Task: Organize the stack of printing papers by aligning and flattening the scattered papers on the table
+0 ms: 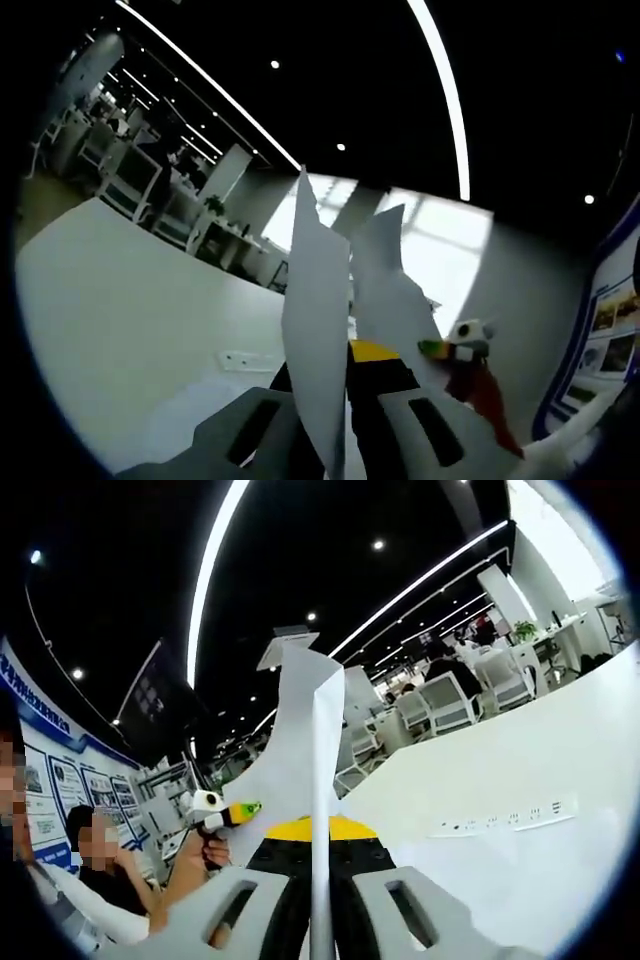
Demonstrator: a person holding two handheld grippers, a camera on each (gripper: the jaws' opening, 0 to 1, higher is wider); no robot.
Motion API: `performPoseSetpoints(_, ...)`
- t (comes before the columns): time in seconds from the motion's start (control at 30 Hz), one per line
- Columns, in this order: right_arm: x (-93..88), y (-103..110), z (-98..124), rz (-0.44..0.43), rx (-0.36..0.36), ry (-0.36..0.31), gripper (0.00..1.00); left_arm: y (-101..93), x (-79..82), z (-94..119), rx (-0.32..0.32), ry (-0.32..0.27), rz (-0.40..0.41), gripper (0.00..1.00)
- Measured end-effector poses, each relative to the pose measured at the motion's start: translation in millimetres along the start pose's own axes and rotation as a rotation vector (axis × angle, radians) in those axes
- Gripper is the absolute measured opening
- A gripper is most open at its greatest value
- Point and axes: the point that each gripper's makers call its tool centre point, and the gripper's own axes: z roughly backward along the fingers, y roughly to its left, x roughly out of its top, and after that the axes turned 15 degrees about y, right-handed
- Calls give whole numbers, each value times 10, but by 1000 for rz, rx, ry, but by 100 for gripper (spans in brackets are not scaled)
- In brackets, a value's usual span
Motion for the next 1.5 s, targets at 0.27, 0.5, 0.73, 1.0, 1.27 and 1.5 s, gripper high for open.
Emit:
performPoseSetpoints(0.27,-9,-41,-85,-5,-25,-12,0,0,21,7,-17,-7,27,6)
performPoseSetpoints(0.5,-6,-13,-176,5,-25,-18,0,23,57,15,-35,-17,63,6)
performPoseSetpoints(0.73,22,-18,-184,8,-30,-26,0,22,64,21,-41,-24,84,6)
performPoseSetpoints(1.0,-36,-77,-318,-14,-39,-26,0,43,87,25,-49,-32,102,6)
performPoseSetpoints(1.27,-66,-65,-413,-19,-43,-41,0,58,129,62,-62,-56,128,6)
performPoseSetpoints(1.5,-79,-28,-455,-27,-37,-48,0,84,149,66,-57,-68,142,6)
